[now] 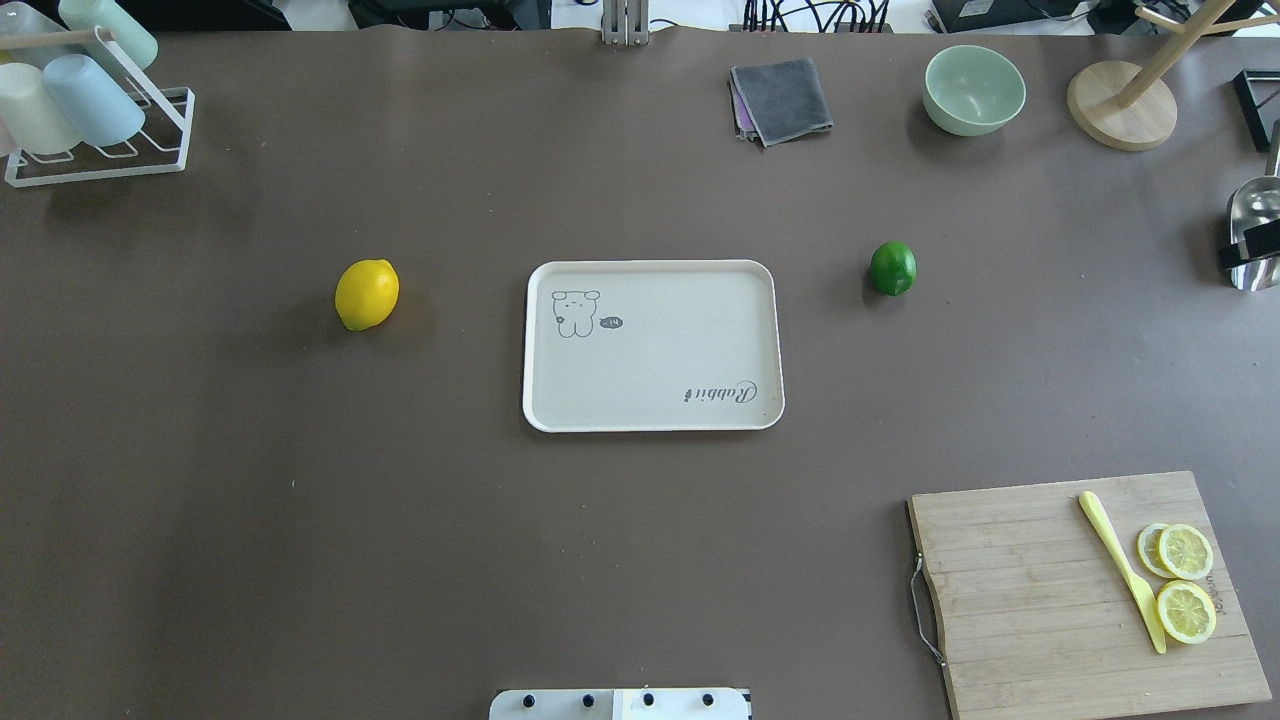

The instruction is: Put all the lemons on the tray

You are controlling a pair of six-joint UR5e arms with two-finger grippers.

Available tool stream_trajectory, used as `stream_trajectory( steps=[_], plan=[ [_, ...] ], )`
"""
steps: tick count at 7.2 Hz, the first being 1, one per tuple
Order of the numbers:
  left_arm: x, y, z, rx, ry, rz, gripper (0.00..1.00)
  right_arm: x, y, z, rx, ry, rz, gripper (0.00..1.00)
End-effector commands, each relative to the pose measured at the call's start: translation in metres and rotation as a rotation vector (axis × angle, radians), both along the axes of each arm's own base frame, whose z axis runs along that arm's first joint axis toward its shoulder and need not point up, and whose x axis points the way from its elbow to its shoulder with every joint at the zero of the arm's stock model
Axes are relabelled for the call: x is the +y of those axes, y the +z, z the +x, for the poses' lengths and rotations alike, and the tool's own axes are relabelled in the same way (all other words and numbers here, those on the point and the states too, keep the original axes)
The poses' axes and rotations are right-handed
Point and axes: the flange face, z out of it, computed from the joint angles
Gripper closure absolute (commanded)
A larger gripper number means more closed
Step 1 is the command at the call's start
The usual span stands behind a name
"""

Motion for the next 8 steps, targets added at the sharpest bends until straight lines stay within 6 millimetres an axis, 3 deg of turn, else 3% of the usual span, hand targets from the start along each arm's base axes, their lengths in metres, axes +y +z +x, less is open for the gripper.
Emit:
stream_trajectory(
  steps=[1,3,6,7,8],
  plan=[
    [-0.002,-0.015,0.025,0.082,-0.039,-0.028,0.02,-0.014,-0.031,-0.065,0.007,0.014,0.019,0.00],
    [-0.005,-0.020,0.035,0.091,-0.038,-0.033,0.02,-0.028,-0.071,-0.126,-0.014,0.052,-0.004,0.00],
    [-0.021,-0.026,0.048,0.083,-0.014,-0.019,0.02,-0.023,-0.111,-0.218,-0.009,0.077,-0.003,0.00],
    [-0.024,-0.029,0.057,0.077,-0.001,-0.013,0.02,-0.019,-0.114,-0.244,0.002,0.088,-0.004,0.00],
    [-0.030,-0.033,0.059,0.068,-0.007,-0.005,0.02,-0.028,-0.115,-0.258,0.010,0.088,-0.004,0.00]
  ],
)
